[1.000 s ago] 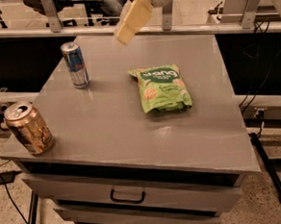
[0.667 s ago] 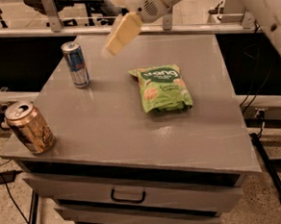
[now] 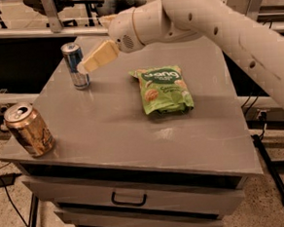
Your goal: Pick redbull can
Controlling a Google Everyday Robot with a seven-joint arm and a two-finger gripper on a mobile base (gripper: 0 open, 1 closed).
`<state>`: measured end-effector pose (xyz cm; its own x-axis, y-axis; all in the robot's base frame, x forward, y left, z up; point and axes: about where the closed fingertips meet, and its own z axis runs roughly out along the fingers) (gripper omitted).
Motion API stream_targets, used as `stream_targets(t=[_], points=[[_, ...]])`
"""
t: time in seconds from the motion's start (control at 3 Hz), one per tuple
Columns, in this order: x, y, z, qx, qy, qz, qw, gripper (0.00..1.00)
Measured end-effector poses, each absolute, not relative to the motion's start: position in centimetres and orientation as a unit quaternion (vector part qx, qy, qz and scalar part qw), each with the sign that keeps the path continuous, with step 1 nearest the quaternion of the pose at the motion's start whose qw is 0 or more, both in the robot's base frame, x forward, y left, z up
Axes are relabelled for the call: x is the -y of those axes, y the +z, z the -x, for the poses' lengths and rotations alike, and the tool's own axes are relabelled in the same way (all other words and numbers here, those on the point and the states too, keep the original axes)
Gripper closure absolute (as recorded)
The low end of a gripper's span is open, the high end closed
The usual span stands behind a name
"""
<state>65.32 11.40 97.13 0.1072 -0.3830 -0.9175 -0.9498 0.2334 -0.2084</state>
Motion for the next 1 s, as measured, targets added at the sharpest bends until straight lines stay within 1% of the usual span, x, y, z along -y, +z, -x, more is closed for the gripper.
stream_targets(t=[0.33,1.0], points=[[-13.2,95.9,-66.9,-0.608,0.295,0.524,0.518,0.00],[-15.5,94.2,-68.7,-0.622,0.312,0.490,0.525,0.00]])
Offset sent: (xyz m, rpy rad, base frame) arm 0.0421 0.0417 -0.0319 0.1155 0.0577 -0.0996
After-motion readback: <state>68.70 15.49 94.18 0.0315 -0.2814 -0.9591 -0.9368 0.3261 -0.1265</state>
